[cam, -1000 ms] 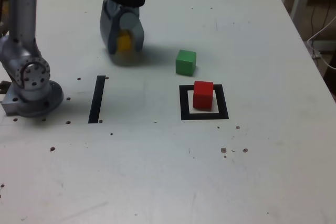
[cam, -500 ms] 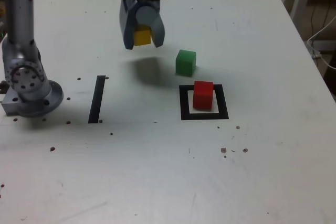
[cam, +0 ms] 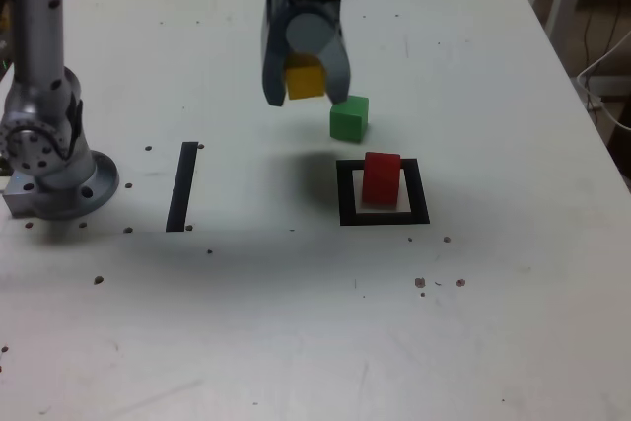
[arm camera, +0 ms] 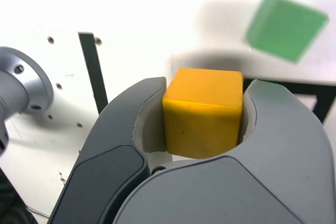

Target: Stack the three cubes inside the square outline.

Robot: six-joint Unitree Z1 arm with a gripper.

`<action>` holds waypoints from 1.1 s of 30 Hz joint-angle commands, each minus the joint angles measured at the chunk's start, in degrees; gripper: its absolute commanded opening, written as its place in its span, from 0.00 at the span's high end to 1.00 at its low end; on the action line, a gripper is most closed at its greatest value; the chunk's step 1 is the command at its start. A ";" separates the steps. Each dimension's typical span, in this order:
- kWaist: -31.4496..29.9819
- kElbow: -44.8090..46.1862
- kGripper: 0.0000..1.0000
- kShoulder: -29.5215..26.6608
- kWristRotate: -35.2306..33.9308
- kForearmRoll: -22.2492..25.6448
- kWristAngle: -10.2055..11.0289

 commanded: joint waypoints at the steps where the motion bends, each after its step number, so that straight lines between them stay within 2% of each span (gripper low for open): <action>1: -1.39 -1.26 0.73 1.04 -0.47 0.70 -0.38; 18: -9.67 -11.65 0.73 9.23 -2.66 3.58 -2.47; 33: -10.39 -15.27 0.72 12.96 -1.54 3.65 -2.98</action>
